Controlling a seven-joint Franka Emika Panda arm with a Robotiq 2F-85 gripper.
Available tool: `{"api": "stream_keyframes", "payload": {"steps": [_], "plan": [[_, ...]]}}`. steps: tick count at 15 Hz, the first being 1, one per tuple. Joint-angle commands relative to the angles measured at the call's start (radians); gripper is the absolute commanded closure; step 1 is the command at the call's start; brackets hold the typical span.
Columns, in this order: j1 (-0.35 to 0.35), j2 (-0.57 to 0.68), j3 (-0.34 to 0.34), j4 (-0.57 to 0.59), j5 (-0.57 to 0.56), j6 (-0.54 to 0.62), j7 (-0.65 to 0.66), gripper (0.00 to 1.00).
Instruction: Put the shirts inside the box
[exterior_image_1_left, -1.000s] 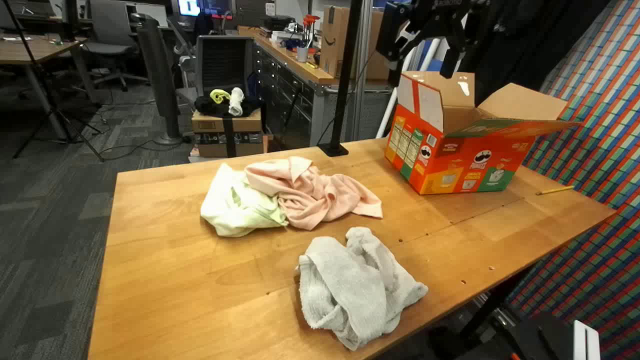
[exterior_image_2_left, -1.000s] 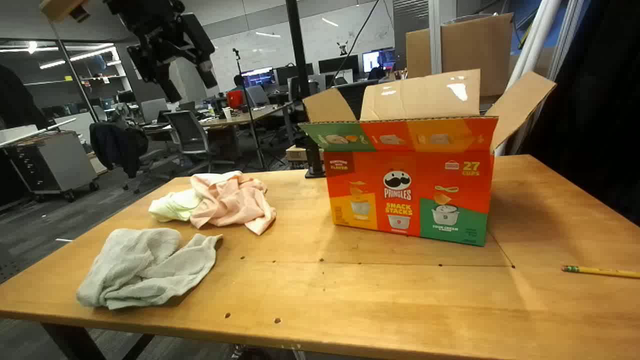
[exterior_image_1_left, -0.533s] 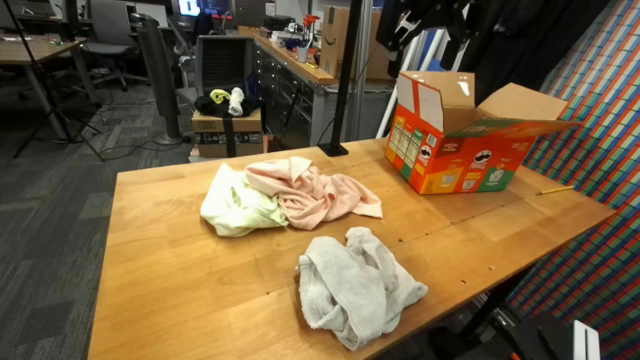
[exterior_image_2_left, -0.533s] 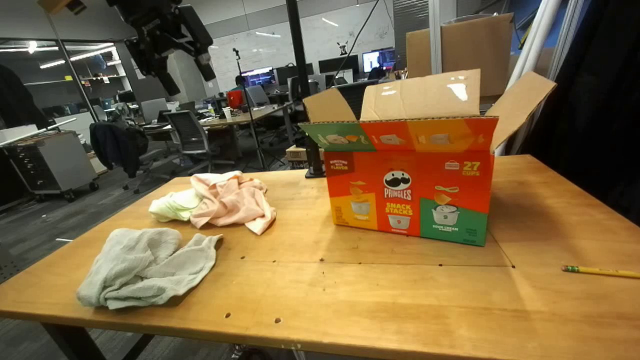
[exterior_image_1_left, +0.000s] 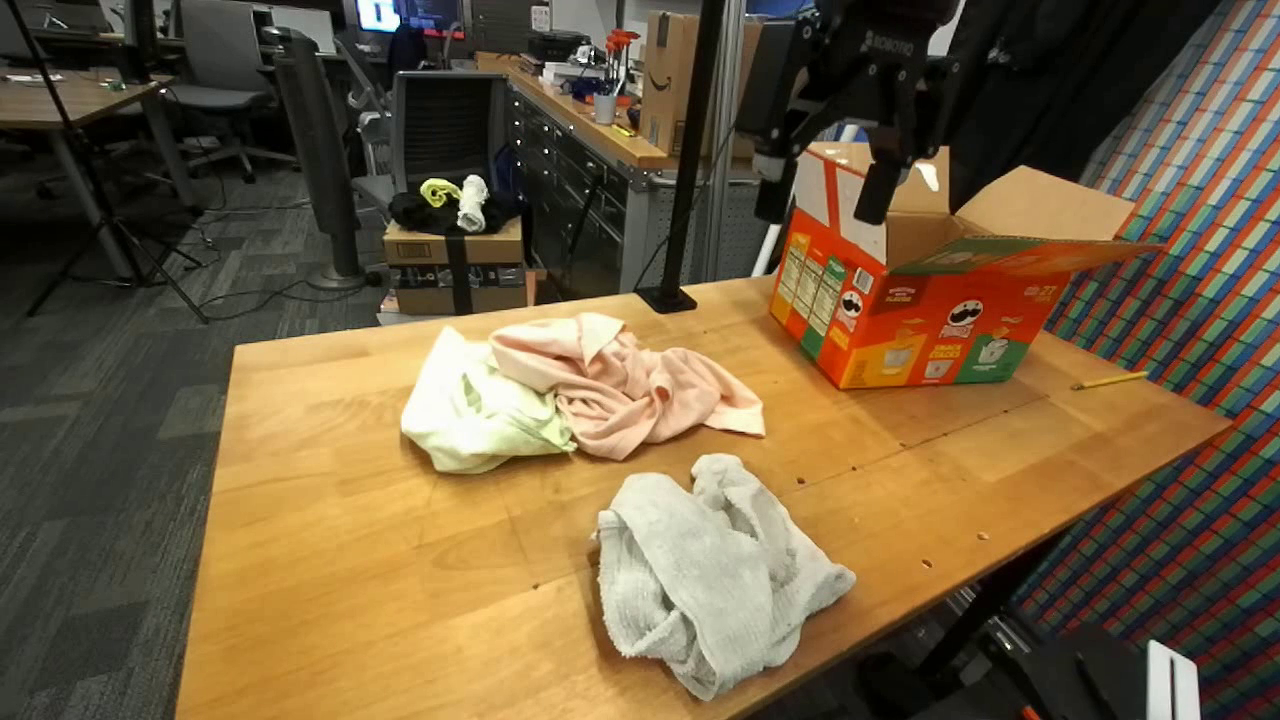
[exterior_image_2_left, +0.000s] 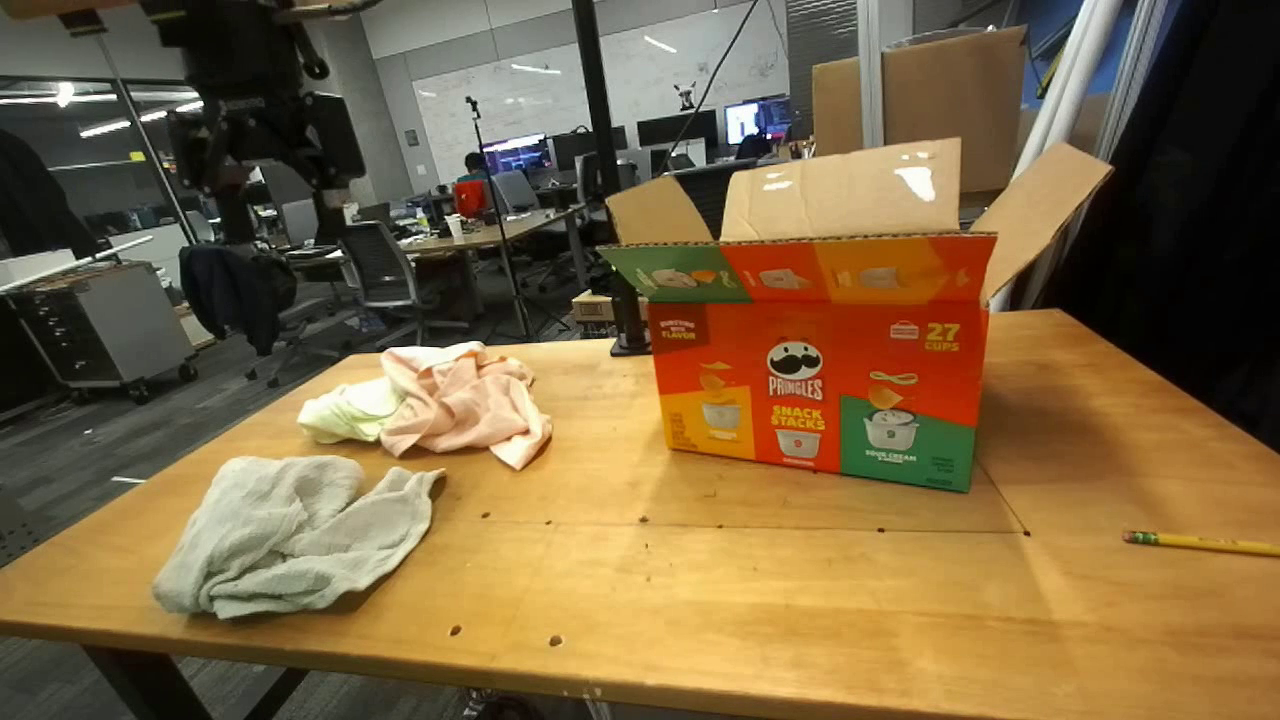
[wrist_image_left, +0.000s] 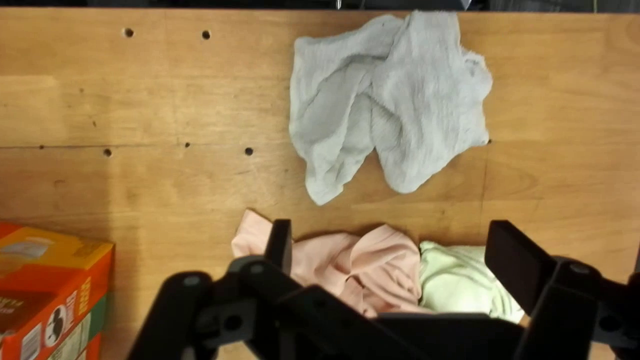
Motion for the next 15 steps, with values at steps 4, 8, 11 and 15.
{"api": "stream_keyframes", "payload": {"steps": [4,8,11,15], "plan": [[0.017,-0.064,0.005,-0.079,-0.023,-0.025,-0.044,0.00],[0.042,-0.118,0.027,-0.188,-0.005,0.067,-0.048,0.00],[0.075,-0.129,0.057,-0.249,0.002,0.128,-0.038,0.00],[0.132,-0.108,0.091,-0.315,0.019,0.211,-0.050,0.00]]}}
